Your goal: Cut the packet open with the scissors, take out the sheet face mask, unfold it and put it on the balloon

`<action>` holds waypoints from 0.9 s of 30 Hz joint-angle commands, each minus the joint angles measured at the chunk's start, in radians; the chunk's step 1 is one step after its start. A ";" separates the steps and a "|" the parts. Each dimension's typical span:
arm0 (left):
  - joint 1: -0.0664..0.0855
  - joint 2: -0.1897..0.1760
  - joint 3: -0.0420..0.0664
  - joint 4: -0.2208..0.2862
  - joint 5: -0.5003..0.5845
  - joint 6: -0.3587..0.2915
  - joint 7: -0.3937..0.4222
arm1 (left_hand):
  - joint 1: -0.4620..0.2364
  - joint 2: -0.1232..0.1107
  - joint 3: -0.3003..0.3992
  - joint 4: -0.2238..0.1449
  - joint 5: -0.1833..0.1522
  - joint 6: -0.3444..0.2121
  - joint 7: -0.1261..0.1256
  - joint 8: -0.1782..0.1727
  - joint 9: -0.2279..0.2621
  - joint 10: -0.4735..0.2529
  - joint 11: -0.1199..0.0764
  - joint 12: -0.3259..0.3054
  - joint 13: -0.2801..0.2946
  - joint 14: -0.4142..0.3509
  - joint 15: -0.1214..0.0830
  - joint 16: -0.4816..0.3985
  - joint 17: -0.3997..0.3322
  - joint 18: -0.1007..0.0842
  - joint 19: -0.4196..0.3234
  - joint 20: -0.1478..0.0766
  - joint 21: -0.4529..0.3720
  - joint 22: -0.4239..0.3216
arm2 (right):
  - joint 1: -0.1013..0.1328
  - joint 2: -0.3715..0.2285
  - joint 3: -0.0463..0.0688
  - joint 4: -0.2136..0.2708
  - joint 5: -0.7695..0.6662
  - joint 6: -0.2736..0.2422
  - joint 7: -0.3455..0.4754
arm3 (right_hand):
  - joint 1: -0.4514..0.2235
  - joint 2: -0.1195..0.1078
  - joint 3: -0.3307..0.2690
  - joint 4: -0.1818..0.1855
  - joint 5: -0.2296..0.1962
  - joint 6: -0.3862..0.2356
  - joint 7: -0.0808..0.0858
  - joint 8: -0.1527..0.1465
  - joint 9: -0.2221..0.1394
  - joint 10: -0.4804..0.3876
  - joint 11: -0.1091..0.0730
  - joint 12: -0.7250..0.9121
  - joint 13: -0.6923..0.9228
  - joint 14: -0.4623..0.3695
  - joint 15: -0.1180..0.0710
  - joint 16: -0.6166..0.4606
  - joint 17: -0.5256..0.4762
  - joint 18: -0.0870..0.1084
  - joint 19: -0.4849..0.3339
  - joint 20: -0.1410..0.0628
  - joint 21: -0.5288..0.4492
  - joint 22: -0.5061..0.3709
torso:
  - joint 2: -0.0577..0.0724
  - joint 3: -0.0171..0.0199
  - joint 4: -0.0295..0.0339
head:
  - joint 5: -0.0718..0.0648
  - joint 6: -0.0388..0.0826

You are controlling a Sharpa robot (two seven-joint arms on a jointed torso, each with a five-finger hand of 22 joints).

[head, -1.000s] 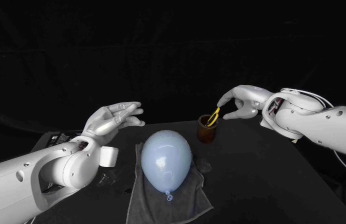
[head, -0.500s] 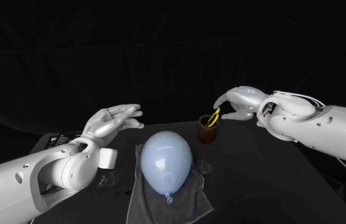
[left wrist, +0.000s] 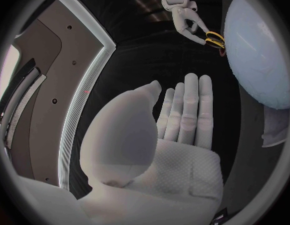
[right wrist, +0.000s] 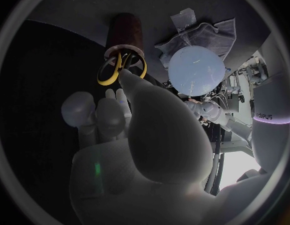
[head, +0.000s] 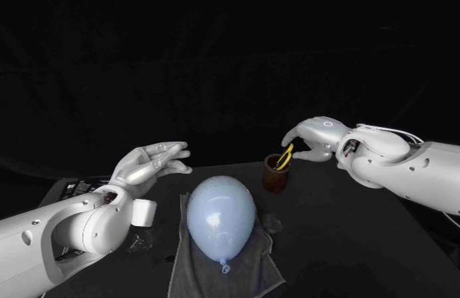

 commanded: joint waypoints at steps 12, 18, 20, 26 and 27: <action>0.002 0.005 0.001 -0.015 0.026 0.026 -0.015 | -0.011 0.000 0.000 0.011 0.000 0.001 0.009 -0.007 -0.002 -0.002 0.005 -0.006 0.001 -0.008 0.001 0.005 0.003 0.016 -0.010 -0.001 0.007 0.002 | -0.017 0.046 0.000 -0.065 -0.071 -0.023 -0.030 | -0.015 -0.014 0.089 -0.023 -0.008 0.027 -0.007 -0.001 0.001 0.043 -0.001 0.017 -0.002 0.008 0.004 0.034 0.029 -0.017 0.018 0.003 0.025 0.039 | 0.007 0.0018 -0.0025 | 0.001 0.001; 0.002 0.004 0.001 -0.015 0.027 0.032 -0.020 | -0.013 0.001 -0.001 0.013 0.000 0.001 0.010 -0.007 -0.002 -0.002 0.006 -0.007 0.001 -0.011 0.001 0.005 0.004 0.016 -0.012 -0.001 0.007 0.002 | -0.019 0.054 0.000 -0.078 -0.074 -0.034 -0.031 | -0.039 -0.015 0.187 -0.046 -0.012 0.048 -0.006 0.006 0.007 0.079 0.002 0.015 -0.004 0.005 0.012 0.043 0.032 -0.019 0.016 0.007 0.034 0.059 | 0.008 0.0020 -0.0023 | -0.001 -0.001; 0.002 0.004 0.001 -0.015 0.027 0.033 -0.021 | -0.014 0.001 -0.001 0.014 0.000 0.000 0.010 -0.007 -0.002 -0.002 0.006 -0.007 0.001 -0.012 0.002 0.005 0.004 0.016 -0.014 0.000 0.007 0.002 | -0.019 0.057 0.000 -0.084 -0.075 -0.038 -0.031 | -0.048 -0.018 0.212 -0.053 -0.013 0.053 -0.007 0.009 0.009 0.087 0.003 0.012 -0.004 0.004 0.014 0.045 0.031 -0.018 0.014 0.009 0.036 0.061 | 0.009 0.0024 -0.0030 | 0.000 0.000; 0.002 0.003 0.001 -0.012 0.027 0.034 -0.026 | -0.017 0.002 -0.002 0.016 0.000 0.000 0.010 -0.008 -0.002 -0.003 0.007 -0.008 0.001 -0.015 0.003 0.005 0.005 0.016 -0.016 0.001 0.007 0.002 | -0.020 0.066 0.000 -0.105 -0.077 -0.063 -0.022 | -0.073 -0.003 0.270 -0.060 -0.014 0.076 -0.004 0.027 0.021 0.143 0.004 0.020 -0.002 0.004 0.025 0.055 0.039 -0.022 0.019 0.017 0.049 0.084 | 0.010 0.0041 -0.0033 | -0.001 0.003; 0.002 0.003 0.001 -0.010 0.027 0.034 -0.027 | -0.017 0.002 -0.002 0.016 0.000 0.000 0.010 -0.008 -0.002 -0.003 0.007 -0.008 0.001 -0.015 0.003 0.005 0.005 0.016 -0.016 0.001 0.007 0.002 | -0.020 0.068 0.000 -0.109 -0.077 -0.068 -0.019 | -0.078 0.001 0.281 -0.063 -0.014 0.084 -0.003 0.034 0.025 0.162 0.003 0.023 -0.001 0.005 0.026 0.059 0.044 -0.023 0.023 0.018 0.055 0.094 | 0.011 0.0039 -0.0036 | -0.001 0.004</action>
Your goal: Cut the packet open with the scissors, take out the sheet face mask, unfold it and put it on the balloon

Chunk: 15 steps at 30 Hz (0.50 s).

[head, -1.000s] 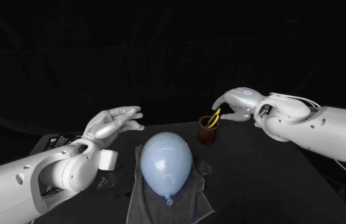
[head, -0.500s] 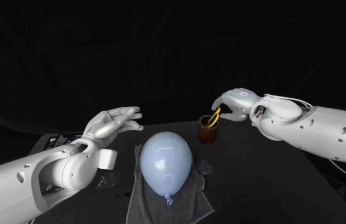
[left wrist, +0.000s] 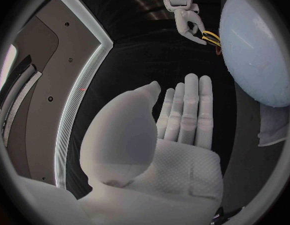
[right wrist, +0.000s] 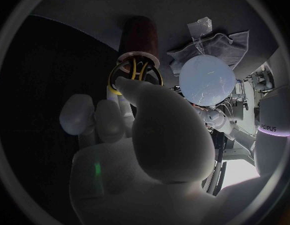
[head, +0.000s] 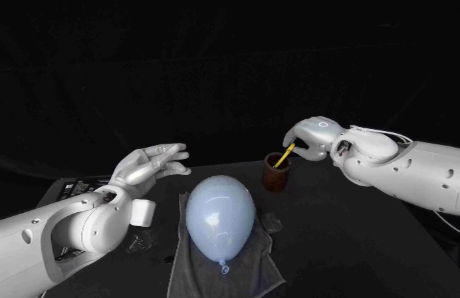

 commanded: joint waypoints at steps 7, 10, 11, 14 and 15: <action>0.002 0.003 0.001 0.012 0.006 0.029 -0.008 | -0.009 0.002 0.000 0.010 0.000 -0.001 0.004 -0.005 -0.002 -0.003 0.007 -0.005 0.001 -0.009 0.002 0.005 0.001 0.016 -0.011 0.000 0.003 0.002 | 0.000 0.015 0.000 -0.024 -0.021 -0.054 0.022 | -0.044 0.021 0.043 -0.015 -0.006 0.047 0.003 0.045 0.030 0.092 -0.011 0.004 0.002 0.005 0.000 0.032 0.033 -0.024 0.019 0.008 0.038 0.056 | 0.003 0.0013 -0.0007 | -0.003 -0.002; 0.002 0.003 0.001 0.013 0.007 0.030 -0.010 | -0.009 0.002 0.000 0.010 0.000 -0.001 0.004 -0.005 -0.002 -0.003 0.007 -0.005 0.001 -0.009 0.002 0.005 0.001 0.016 -0.011 0.000 0.003 0.002 | 0.000 0.016 0.000 -0.028 -0.021 -0.057 0.027 | -0.048 0.023 0.045 -0.019 -0.006 0.052 0.003 0.051 0.035 0.102 -0.014 0.002 0.002 0.005 -0.002 0.034 0.034 -0.025 0.021 0.007 0.042 0.063 | 0.003 0.0014 -0.0011 | -0.005 -0.003; 0.002 0.003 0.001 0.013 0.007 0.030 -0.010 | -0.010 0.004 0.000 0.011 0.000 -0.001 0.004 -0.005 -0.002 -0.004 0.008 -0.005 0.001 -0.011 0.002 0.005 0.002 0.016 -0.012 0.001 0.003 0.002 | 0.000 0.016 0.000 -0.030 -0.021 -0.058 0.028 | -0.050 0.025 0.047 -0.021 -0.006 0.053 0.003 0.054 0.038 0.107 -0.014 0.001 0.002 0.004 -0.002 0.034 0.033 -0.025 0.022 0.006 0.042 0.065 | 0.003 0.0015 -0.0017 | -0.005 -0.003; 0.002 0.004 0.001 0.012 0.007 0.031 -0.011 | -0.010 0.004 0.000 0.011 0.000 -0.001 0.004 -0.005 -0.002 -0.004 0.008 -0.005 0.001 -0.011 0.002 0.005 0.002 0.016 -0.012 0.001 0.003 0.002 | 0.000 0.017 0.000 -0.033 -0.023 -0.060 0.031 | -0.061 0.035 0.050 -0.025 -0.006 0.065 0.002 0.071 0.050 0.130 -0.018 -0.002 0.003 0.004 -0.005 0.038 0.037 -0.027 0.025 0.004 0.049 0.077 | 0.003 0.0016 -0.0016 | -0.002 -0.003; 0.002 0.004 0.001 0.012 0.007 0.031 -0.012 | -0.010 0.004 0.000 0.011 0.000 -0.001 0.004 -0.005 -0.002 -0.004 0.008 -0.005 0.001 -0.011 0.002 0.005 0.002 0.016 -0.012 0.001 0.003 0.002 | 0.000 0.017 0.000 -0.033 -0.024 -0.062 0.031 | -0.064 0.038 0.050 -0.025 -0.006 0.067 0.001 0.074 0.052 0.135 -0.018 -0.003 0.003 0.004 -0.006 0.039 0.038 -0.028 0.027 0.004 0.051 0.080 | 0.003 0.0016 -0.0011 | -0.002 -0.003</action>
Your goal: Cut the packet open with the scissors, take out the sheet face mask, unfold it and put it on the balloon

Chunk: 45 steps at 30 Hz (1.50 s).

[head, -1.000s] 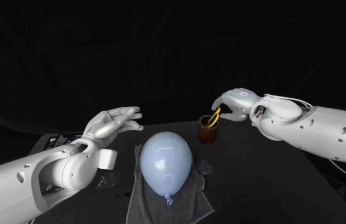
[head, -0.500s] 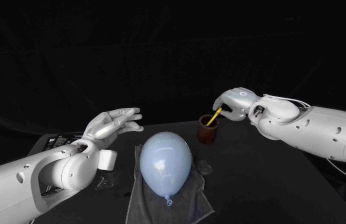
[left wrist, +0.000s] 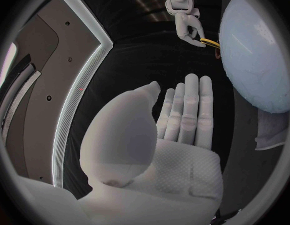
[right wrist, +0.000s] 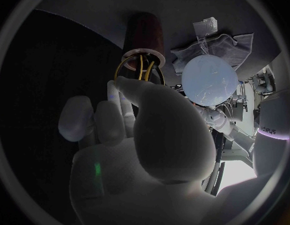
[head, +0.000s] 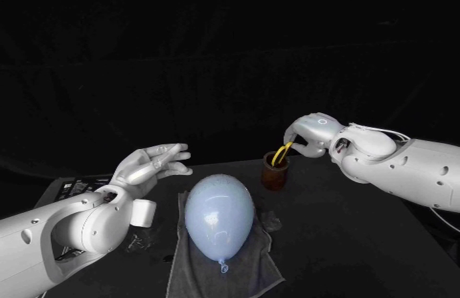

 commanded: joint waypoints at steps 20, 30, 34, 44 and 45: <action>0.002 0.007 0.001 -0.011 0.005 0.030 -0.008 | -0.008 0.008 0.000 0.007 0.000 -0.004 0.005 -0.008 -0.002 -0.003 0.005 -0.008 0.001 -0.013 0.000 0.005 0.003 0.020 -0.010 0.003 0.003 0.001 | 0.003 -0.023 0.001 0.048 0.054 -0.089 -0.018 | -0.090 0.024 0.006 0.023 -0.003 0.012 -0.021 0.086 0.078 0.099 -0.018 -0.024 0.004 0.009 -0.017 0.032 0.034 -0.022 0.037 -0.001 0.034 0.058 | 0.003 0.0016 -0.0011 | -0.004 0.012; 0.002 0.013 0.001 -0.023 0.005 0.034 -0.012 | -0.002 0.010 0.003 0.003 0.000 -0.007 0.007 -0.011 -0.003 -0.007 0.007 -0.011 0.001 -0.018 0.001 0.005 0.004 0.020 -0.015 0.004 0.003 0.001 | 0.020 -0.038 0.004 0.080 0.117 -0.114 -0.053 | -0.102 0.024 0.015 0.023 -0.003 0.004 -0.021 0.108 0.102 0.112 -0.021 -0.034 0.006 0.010 -0.021 0.041 0.045 -0.025 0.048 -0.001 0.044 0.076 | 0.003 0.0012 -0.0010 | -0.007 0.017; 0.002 0.017 0.001 -0.030 0.005 0.035 -0.013 | 0.000 0.011 0.003 0.002 0.000 -0.008 0.008 -0.011 -0.003 -0.008 0.007 -0.012 0.001 -0.020 0.001 0.005 0.005 0.020 -0.016 0.005 0.003 0.001 | 0.031 -0.045 0.006 0.091 0.132 -0.109 -0.062 | -0.105 0.024 0.017 0.022 -0.003 0.002 -0.021 0.114 0.108 0.117 -0.022 -0.035 0.006 0.010 -0.021 0.043 0.047 -0.025 0.049 -0.002 0.045 0.078 | 0.003 0.0008 -0.0015 | -0.007 0.021; 0.002 0.031 0.001 -0.046 0.005 0.040 -0.015 | 0.005 0.012 0.005 0.000 0.000 -0.011 0.009 -0.014 -0.004 -0.011 0.009 -0.014 0.001 -0.024 0.003 0.005 0.006 0.020 -0.019 0.006 0.004 0.002 | 0.092 -0.058 0.010 0.119 0.180 -0.046 -0.115 | -0.111 0.027 0.026 0.021 -0.003 0.001 -0.024 0.131 0.126 0.127 -0.024 -0.039 0.009 0.009 -0.023 0.045 0.048 -0.026 0.049 -0.004 0.045 0.080 | 0.004 0.0006 -0.0013 | -0.014 0.031; 0.002 0.035 0.001 -0.048 0.004 0.042 -0.015 | 0.006 0.013 0.006 -0.001 0.000 -0.012 0.010 -0.015 -0.005 -0.012 0.009 -0.015 0.001 -0.025 0.003 0.005 0.006 0.020 -0.021 0.006 0.004 0.002 | 0.102 -0.059 0.010 0.125 0.182 -0.035 -0.125 | -0.113 0.028 0.029 0.020 -0.003 0.000 -0.025 0.136 0.132 0.131 -0.025 -0.039 0.010 0.009 -0.024 0.045 0.047 -0.025 0.049 -0.004 0.045 0.080 | 0.004 0.0007 -0.0013 | -0.014 0.033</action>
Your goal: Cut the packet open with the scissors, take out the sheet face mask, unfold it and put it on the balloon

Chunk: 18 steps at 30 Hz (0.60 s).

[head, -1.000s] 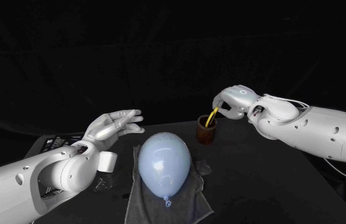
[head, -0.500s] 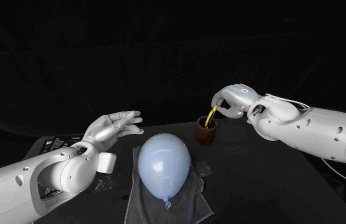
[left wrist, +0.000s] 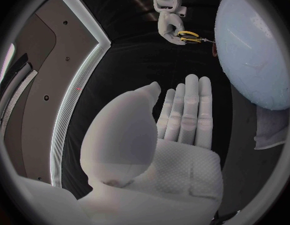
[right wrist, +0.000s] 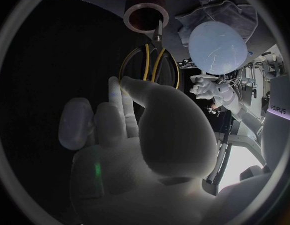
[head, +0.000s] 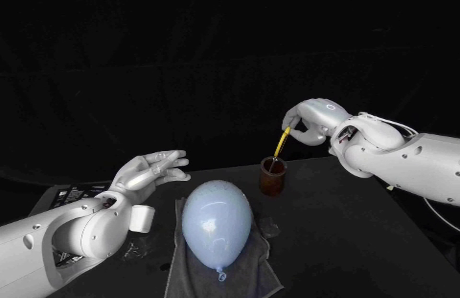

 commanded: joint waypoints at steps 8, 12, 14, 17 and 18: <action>0.002 0.034 0.001 -0.024 -0.071 0.064 0.015 | -0.005 -0.017 -0.011 0.002 0.000 -0.005 0.005 -0.009 -0.003 -0.013 0.006 -0.013 0.002 -0.049 0.009 -0.023 -0.007 0.005 -0.039 0.011 -0.010 -0.006 | 0.062 0.002 0.002 0.044 0.046 0.095 -0.096 | -0.009 0.010 0.015 -0.002 0.003 -0.004 -0.002 0.016 0.039 0.017 -0.005 -0.003 0.004 0.009 -0.011 0.006 0.003 -0.018 0.010 -0.002 0.007 0.005 | -0.004 -0.0011 -0.0005 | -0.005 0.015; 0.003 0.067 0.001 -0.058 -0.145 0.078 0.023 | -0.005 -0.027 -0.029 0.001 0.001 -0.005 0.004 -0.010 -0.003 -0.016 0.013 -0.022 0.003 -0.143 0.033 -0.135 -0.050 -0.014 -0.146 0.054 -0.091 -0.049 | 0.087 0.018 0.002 0.048 0.064 0.131 -0.119 | -0.009 0.010 0.018 -0.005 0.003 -0.005 -0.002 0.019 0.043 0.020 -0.006 -0.003 0.005 0.009 -0.012 0.008 0.006 -0.019 0.011 -0.002 0.008 0.007 | -0.012 -0.0048 -0.0007 | -0.002 0.018; 0.005 0.091 0.001 -0.086 -0.182 0.078 0.030 | 0.002 -0.028 -0.032 -0.003 0.000 -0.006 0.005 -0.011 -0.003 -0.017 0.015 -0.026 0.003 -0.160 0.039 -0.165 -0.061 -0.016 -0.170 0.066 -0.114 -0.062 | 0.098 0.032 0.002 0.048 0.077 0.156 -0.138 | -0.009 0.009 0.019 -0.006 0.003 -0.006 -0.002 0.021 0.045 0.021 -0.006 -0.003 0.006 0.009 -0.012 0.008 0.006 -0.019 0.011 -0.003 0.008 0.008 | -0.016 -0.0071 -0.0004 | -0.002 0.020; 0.006 0.124 0.002 -0.126 -0.225 0.072 0.039 | 0.019 -0.035 -0.038 -0.017 0.002 -0.013 0.008 -0.016 -0.005 -0.029 0.023 -0.035 0.000 -0.223 0.059 -0.244 -0.091 -0.027 -0.237 0.089 -0.176 -0.098 | 0.109 0.056 0.002 0.041 0.093 0.184 -0.169 | -0.009 0.009 0.020 -0.007 0.003 -0.006 -0.002 0.022 0.046 0.023 -0.006 -0.003 0.006 0.010 -0.012 0.009 0.007 -0.019 0.011 -0.003 0.009 0.009 | -0.022 -0.0098 -0.0006 | -0.001 0.024; 0.008 0.136 0.002 -0.141 -0.239 0.068 0.043 | 0.021 -0.035 -0.040 -0.019 0.000 -0.015 0.009 -0.017 -0.006 -0.034 0.026 -0.035 0.000 -0.230 0.062 -0.258 -0.097 -0.031 -0.248 0.089 -0.188 -0.105 | 0.112 0.067 0.002 0.035 0.098 0.193 -0.181 | -0.009 0.009 0.021 -0.008 0.003 -0.007 -0.002 0.022 0.047 0.023 -0.006 -0.004 0.006 0.010 -0.012 0.009 0.008 -0.019 0.013 -0.003 0.010 0.011 | -0.023 -0.0108 -0.0008 | -0.001 0.026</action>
